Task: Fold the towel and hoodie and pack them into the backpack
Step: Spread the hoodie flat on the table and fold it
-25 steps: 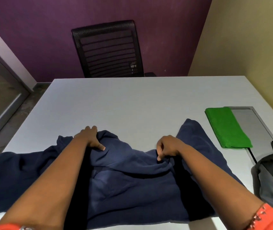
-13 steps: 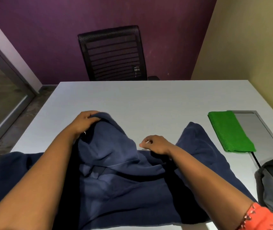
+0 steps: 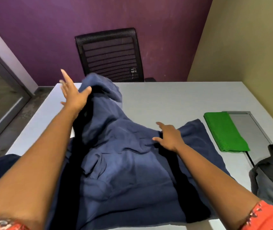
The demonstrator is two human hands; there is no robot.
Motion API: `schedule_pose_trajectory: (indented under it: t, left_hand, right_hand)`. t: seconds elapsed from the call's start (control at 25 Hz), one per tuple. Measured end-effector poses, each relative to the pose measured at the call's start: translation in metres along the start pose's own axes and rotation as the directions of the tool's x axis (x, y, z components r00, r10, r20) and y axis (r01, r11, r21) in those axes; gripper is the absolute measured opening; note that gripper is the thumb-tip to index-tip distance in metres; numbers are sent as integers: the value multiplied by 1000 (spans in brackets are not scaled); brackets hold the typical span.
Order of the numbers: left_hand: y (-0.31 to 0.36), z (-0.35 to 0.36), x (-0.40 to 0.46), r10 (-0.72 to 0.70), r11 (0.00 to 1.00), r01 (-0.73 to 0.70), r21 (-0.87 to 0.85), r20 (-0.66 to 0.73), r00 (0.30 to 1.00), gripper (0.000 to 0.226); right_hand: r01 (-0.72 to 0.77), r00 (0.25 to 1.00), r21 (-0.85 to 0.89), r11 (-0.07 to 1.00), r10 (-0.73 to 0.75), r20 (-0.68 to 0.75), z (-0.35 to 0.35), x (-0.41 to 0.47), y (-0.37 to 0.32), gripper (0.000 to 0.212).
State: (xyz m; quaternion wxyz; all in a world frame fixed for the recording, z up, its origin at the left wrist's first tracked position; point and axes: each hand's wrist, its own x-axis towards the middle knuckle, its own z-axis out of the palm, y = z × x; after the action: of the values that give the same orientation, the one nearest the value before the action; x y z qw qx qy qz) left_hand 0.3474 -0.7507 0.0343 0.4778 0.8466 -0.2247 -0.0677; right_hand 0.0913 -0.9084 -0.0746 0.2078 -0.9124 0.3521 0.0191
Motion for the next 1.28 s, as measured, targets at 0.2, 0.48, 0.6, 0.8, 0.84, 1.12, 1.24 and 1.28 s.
schedule_pose_trajectory:
  t: [0.2, 0.48, 0.6, 0.8, 0.84, 1.12, 1.24, 1.28]
  left_hand:
    - [-58, 47, -60, -247, 740, -320, 592, 681, 689, 81]
    - [-118, 70, -87, -539, 487, -333, 807, 578, 613, 78]
    - [-135, 71, -84, -446, 432, -340, 835, 526, 725, 66]
    - [-132, 74, -71, -348, 175, -381, 908, 419, 839, 64]
    - [-128, 76, -71, -296, 131, -388, 912, 410, 863, 70]
    - [-117, 129, -162, 315, 446, -737, 508, 682, 660, 60]
    - [-128, 136, -206, 224, 370, -814, 448, 807, 546, 64]
    - [-131, 131, -213, 121, 397, -784, 478, 819, 561, 70]
  right_hand:
    - [-198, 980, -124, 972, 200, 4, 14, -12, 42, 63]
    - [-253, 851, -167, 953, 301, 431, 37, -19, 61, 101]
    - [-265, 846, -166, 950, 312, 433, 34, -15, 70, 108]
    - [-272, 839, -168, 947, 319, 441, 30, -9, 73, 110]
    - [-274, 839, -169, 947, 321, 439, 31, -10, 74, 110]
    - [-291, 853, -162, 943, 332, 403, 31, -18, 69, 102]
    - [-282, 853, -130, 951, 310, 420, 25, -33, 64, 96]
    - [-271, 844, -130, 954, 300, 444, 23, -41, 62, 99]
